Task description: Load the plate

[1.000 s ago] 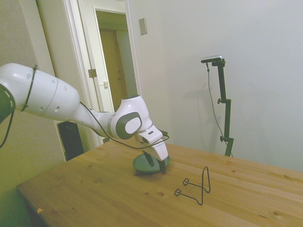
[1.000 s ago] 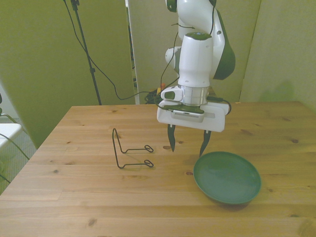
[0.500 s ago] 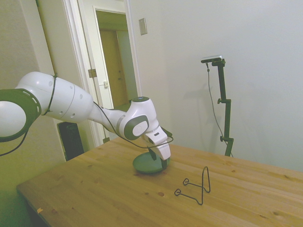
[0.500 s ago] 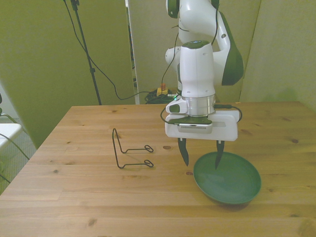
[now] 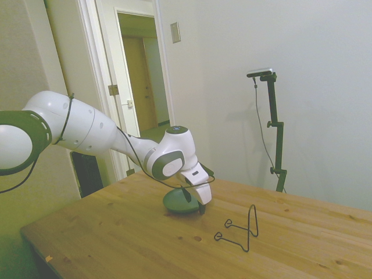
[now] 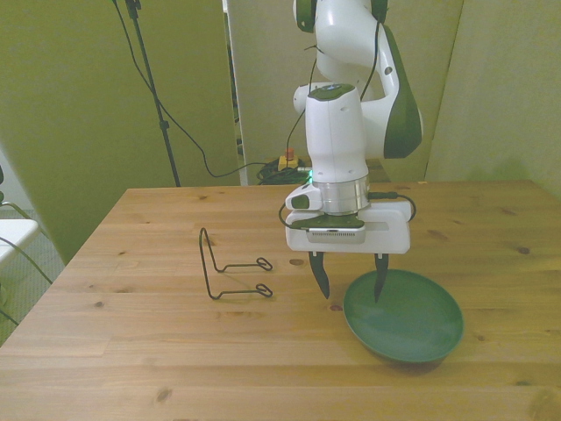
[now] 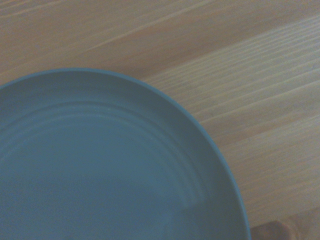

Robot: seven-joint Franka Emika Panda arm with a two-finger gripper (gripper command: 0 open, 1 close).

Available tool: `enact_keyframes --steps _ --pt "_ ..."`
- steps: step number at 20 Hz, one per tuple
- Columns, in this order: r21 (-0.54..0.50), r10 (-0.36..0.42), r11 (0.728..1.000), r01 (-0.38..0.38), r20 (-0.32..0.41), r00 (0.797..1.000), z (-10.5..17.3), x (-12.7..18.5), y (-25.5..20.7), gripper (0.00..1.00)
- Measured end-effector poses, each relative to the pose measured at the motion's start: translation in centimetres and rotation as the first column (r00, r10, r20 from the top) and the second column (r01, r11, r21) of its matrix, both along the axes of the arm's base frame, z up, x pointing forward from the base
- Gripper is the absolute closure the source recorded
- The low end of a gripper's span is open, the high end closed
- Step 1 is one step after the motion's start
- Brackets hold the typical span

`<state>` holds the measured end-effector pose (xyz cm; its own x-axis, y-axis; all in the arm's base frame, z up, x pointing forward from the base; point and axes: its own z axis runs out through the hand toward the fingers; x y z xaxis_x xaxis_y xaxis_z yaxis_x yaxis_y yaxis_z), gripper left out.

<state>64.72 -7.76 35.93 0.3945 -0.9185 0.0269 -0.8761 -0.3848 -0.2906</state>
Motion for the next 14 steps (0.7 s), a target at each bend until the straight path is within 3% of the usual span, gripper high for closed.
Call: enact_keyframes --steps 14 --pt "0.015 -0.009 1.000 0.009 0.014 1.000 -0.8 1.1 0.4 1.00"
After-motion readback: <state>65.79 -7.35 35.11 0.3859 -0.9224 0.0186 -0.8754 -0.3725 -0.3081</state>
